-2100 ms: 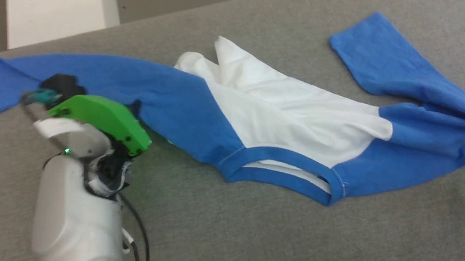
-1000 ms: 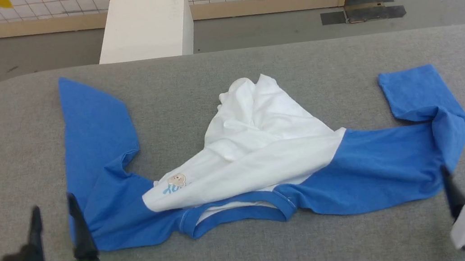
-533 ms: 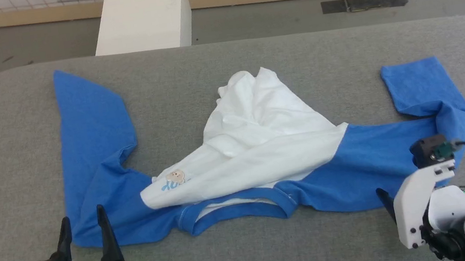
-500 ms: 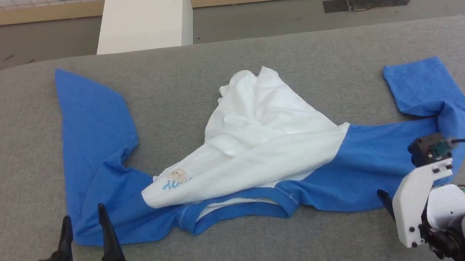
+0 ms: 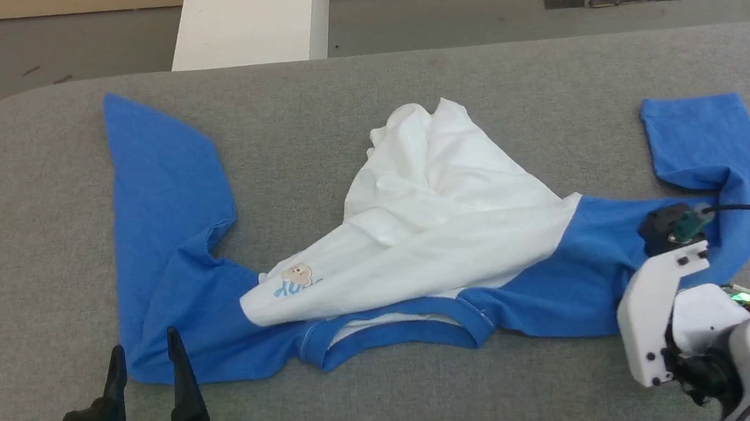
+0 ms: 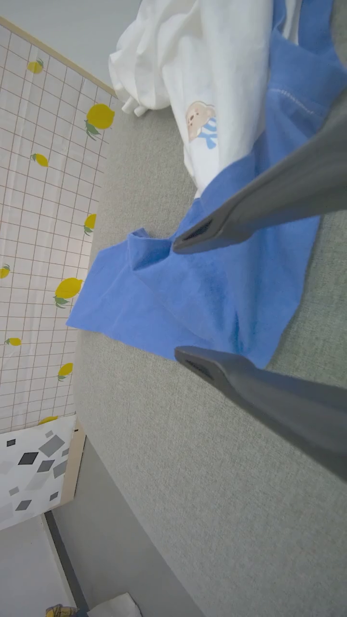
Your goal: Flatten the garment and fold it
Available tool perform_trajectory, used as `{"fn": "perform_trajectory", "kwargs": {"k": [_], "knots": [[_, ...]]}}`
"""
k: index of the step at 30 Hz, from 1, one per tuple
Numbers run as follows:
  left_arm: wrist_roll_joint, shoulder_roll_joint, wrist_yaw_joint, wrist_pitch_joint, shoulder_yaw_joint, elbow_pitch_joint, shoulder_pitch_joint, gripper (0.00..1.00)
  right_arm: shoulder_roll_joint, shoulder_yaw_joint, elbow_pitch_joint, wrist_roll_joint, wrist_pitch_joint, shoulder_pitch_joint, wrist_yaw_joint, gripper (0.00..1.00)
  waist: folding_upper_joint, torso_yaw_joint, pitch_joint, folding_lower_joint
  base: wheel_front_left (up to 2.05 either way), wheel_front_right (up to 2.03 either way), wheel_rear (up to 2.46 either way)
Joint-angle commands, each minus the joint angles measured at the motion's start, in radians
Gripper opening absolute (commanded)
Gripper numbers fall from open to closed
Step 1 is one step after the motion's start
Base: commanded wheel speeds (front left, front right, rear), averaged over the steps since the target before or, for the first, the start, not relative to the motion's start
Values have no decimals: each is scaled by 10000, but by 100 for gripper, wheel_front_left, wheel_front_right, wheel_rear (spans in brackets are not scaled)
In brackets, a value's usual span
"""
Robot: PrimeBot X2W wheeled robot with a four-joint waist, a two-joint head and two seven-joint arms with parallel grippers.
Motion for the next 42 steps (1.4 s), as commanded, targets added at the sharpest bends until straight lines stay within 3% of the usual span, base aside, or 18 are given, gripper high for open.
{"fn": "perform_trajectory", "kwargs": {"k": [1,6,9,16,21,31,38,42], "knots": [[-175,90,32,100,53,-26,-163,100,16,-212,39,189,-114,208,-11,0,0,-17,-57,0,0,0,0],[-404,145,291,914,250,-101,-135,100,16,-1277,-904,557,-579,356,-11,0,0,-86,-137,0,0,0,0],[-687,147,301,2025,191,-24,-49,100,16,-1666,-1503,627,-536,638,-11,0,0,-177,-165,0,0,0,0],[-1069,379,7,4308,-277,-191,-115,100,16,-1744,-2157,894,-353,1152,-11,0,0,-329,-122,0,0,0,0],[-1260,598,40,5570,-364,169,-774,100,16,-1531,-2187,1071,-364,1254,-11,0,0,-369,0,0,0,0,0],[-1840,560,61,6815,-371,933,-1267,100,16,-1258,-2192,1070,-363,1176,-11,0,0,-581,143,0,0,0,0],[-2282,572,890,6487,728,36,-409,100,16,-1257,-2193,1144,-409,1211,-11,0,0,-599,143,0,0,0,0],[-2221,748,993,6274,956,-1012,-92,100,16,-1316,-2183,1164,-416,1245,-11,0,0,-407,178,0,0,0,0]]}}
